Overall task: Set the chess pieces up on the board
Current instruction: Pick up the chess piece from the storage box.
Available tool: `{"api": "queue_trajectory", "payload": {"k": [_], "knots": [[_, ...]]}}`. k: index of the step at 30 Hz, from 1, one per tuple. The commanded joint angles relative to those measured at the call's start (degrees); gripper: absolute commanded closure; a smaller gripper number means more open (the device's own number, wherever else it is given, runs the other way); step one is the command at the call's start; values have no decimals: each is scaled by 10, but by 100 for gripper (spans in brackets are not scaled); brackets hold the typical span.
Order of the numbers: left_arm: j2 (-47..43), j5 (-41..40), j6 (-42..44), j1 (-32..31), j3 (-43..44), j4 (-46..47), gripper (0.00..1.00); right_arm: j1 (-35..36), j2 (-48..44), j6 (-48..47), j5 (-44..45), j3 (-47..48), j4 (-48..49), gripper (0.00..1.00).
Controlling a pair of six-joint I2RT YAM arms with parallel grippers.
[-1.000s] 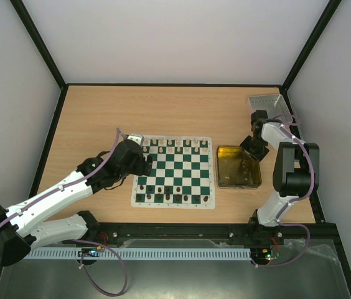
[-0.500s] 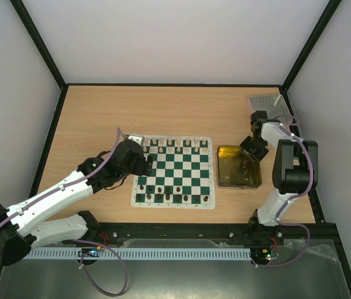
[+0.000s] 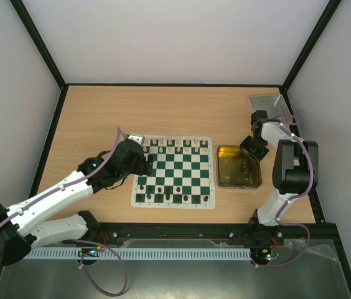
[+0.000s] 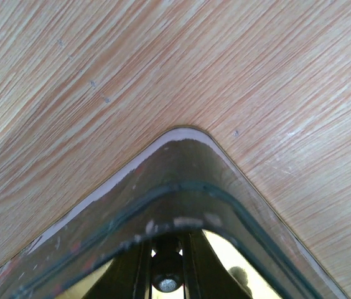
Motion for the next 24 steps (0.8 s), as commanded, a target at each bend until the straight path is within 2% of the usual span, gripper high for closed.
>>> {"api": "queue_trajectory", "payload": {"k": [1,11,20,24], "knots": [[5,3,7,2,-3,6,1,-3,-37,-2,11,21,-28,94],[9,6,8,3,-4,7,1,19,-92,-1,-1,9,-54,95],[8,6,8,3,-4,7,1,177,-165,29,8,14,-104,94],[7,5,8,3,-4,7,1,268,-175,55,11,0,-107,94]]}}
